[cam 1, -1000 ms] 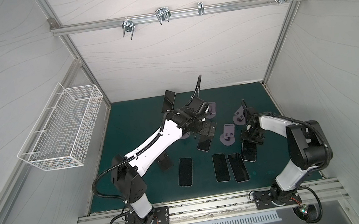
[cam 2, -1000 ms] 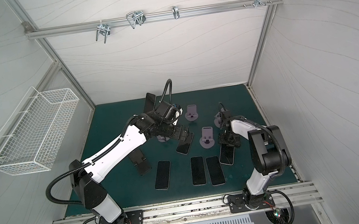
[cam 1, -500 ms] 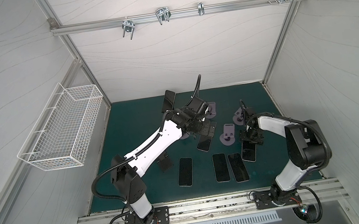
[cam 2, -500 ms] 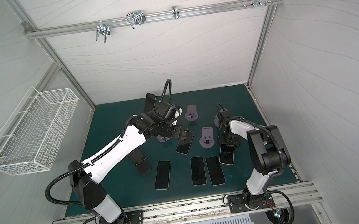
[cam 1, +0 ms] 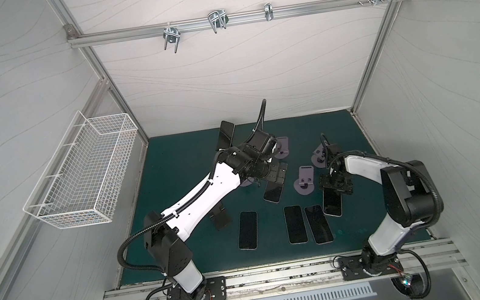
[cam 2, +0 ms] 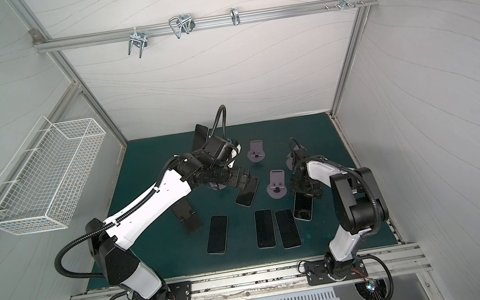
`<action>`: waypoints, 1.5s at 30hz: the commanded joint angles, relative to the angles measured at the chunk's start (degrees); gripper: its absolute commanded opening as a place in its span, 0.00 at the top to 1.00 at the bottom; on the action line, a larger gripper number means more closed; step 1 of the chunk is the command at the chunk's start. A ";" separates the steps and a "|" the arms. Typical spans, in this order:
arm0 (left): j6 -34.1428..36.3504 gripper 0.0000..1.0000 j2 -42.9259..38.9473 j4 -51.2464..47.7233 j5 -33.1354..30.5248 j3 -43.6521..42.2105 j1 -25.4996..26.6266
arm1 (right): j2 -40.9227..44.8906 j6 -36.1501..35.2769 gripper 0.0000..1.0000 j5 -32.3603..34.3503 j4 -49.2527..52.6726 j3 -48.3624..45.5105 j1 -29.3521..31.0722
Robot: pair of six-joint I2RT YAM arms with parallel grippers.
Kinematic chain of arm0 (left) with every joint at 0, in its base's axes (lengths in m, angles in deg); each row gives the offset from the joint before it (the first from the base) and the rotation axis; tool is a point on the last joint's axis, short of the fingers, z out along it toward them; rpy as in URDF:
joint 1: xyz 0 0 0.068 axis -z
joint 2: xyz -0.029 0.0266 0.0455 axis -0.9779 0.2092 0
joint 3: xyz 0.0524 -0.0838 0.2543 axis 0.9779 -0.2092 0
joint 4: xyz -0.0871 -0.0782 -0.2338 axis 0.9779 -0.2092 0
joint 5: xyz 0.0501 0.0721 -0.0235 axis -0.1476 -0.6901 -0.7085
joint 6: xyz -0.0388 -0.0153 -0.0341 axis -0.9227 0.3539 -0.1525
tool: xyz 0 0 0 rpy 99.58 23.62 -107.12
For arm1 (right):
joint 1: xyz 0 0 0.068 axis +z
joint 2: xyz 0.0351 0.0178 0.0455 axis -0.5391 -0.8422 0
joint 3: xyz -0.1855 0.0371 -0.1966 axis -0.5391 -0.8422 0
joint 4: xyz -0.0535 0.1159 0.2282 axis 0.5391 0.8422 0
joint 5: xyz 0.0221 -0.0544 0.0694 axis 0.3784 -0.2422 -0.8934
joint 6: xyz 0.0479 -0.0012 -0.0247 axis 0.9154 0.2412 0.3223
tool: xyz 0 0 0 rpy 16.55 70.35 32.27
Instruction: Remove the phone from the phone stand
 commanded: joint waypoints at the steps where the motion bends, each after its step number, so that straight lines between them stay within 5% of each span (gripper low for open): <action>1: 0.68 0.01 -1.10 -0.08 -0.65 0.19 0.28 | -1.25 1.01 0.07 0.56 -0.76 0.03 0.44; 4: 1.12 0.01 -1.05 0.41 -1.36 0.55 0.27 | 0.16 1.15 0.01 0.97 0.82 0.77 0.49; 22: -3.62 0.01 -4.84 7.19 -22.02 -1.55 -0.07 | 19.54 -0.33 0.01 3.62 15.86 7.67 -3.66; 30: -14.51 0.01 -5.53 8.04 -23.94 -5.40 -1.79 | 27.27 -2.40 0.04 -12.61 15.24 10.85 -4.18; 38: -27.20 0.01 -1.89 2.05 -28.94 -6.36 -3.11 | 25.37 -3.30 0.12 -22.55 16.66 19.09 4.94; 45: -33.85 0.01 2.58 -2.27 -29.31 -3.54 -5.11 | 22.74 -5.71 0.18 -24.10 11.65 25.00 19.97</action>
